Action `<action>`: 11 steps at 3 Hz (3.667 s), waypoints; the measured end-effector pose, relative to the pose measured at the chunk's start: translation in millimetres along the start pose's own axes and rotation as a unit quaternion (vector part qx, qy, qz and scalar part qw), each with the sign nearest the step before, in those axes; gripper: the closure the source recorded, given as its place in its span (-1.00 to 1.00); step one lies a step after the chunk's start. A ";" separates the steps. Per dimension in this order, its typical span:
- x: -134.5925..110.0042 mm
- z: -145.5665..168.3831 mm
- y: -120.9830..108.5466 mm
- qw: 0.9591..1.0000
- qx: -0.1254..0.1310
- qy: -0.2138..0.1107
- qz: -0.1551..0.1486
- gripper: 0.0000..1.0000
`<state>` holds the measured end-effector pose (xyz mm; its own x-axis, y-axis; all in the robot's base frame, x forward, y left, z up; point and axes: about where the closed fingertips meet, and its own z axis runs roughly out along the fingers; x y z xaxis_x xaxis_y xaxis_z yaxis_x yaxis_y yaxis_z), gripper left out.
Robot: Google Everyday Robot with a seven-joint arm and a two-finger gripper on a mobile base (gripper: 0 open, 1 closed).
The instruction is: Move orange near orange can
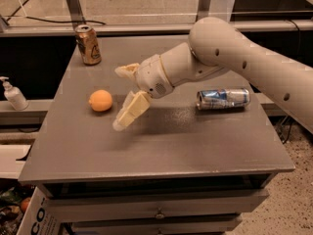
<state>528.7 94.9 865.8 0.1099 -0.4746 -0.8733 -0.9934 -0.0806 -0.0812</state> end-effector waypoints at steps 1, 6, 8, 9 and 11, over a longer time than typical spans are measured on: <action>-9.5 22.8 0.9 1.000 -0.012 -0.006 -0.019 -1.00; 9.9 79.6 -18.6 1.000 -0.011 -0.014 -0.009 0.27; 10.5 39.3 -62.7 0.999 0.036 -0.025 0.023 1.00; 10.5 39.4 -62.7 0.999 0.036 -0.025 0.023 1.00; 0.6 30.7 -105.0 0.996 0.086 -0.017 -0.005 1.00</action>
Offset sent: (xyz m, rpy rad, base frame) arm -0.0037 0.0652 -0.0336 0.0080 -0.0195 0.0693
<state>632.2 130.0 859.1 0.1208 -0.4450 -0.8873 -0.9835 0.0678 -0.1679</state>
